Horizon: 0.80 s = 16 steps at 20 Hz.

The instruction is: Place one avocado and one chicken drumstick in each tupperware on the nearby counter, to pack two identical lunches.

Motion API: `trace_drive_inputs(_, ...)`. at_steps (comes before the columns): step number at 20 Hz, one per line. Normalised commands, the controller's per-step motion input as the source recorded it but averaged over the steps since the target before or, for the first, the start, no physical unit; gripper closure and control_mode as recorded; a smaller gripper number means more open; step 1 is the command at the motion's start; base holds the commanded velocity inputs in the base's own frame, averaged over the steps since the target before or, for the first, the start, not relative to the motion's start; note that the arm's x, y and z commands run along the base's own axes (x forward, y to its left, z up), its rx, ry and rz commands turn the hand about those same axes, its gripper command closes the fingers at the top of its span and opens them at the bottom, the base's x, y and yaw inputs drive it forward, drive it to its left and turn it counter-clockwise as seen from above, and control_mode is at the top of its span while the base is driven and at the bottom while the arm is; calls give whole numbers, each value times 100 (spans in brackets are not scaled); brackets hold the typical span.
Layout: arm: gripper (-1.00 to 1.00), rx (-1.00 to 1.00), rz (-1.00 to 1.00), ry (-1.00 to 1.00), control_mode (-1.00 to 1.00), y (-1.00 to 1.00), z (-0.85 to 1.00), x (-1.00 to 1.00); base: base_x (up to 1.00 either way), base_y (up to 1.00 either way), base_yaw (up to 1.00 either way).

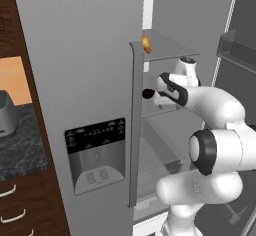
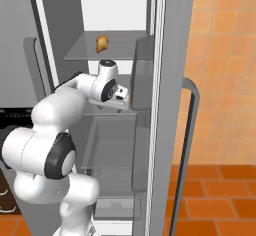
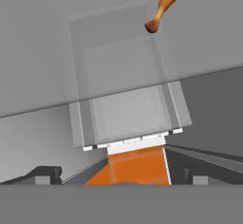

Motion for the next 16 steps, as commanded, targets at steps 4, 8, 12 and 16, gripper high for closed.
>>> trace_drive_inputs(4, -100, 0, -7, -10, -100, -20, -4, 44, 0, 0, 0)
trace_drive_inputs(8, -100, 0, -3, -14, -100, -2, -1, 65, 0, 0, 0)
trace_drive_inputs(12, -100, 0, -3, -14, -100, -6, -2, 61, 0, 0, 0)
trace_drive_inputs(16, -100, -4, -10, -2, -100, -23, -13, 45, 0, 0, 0)
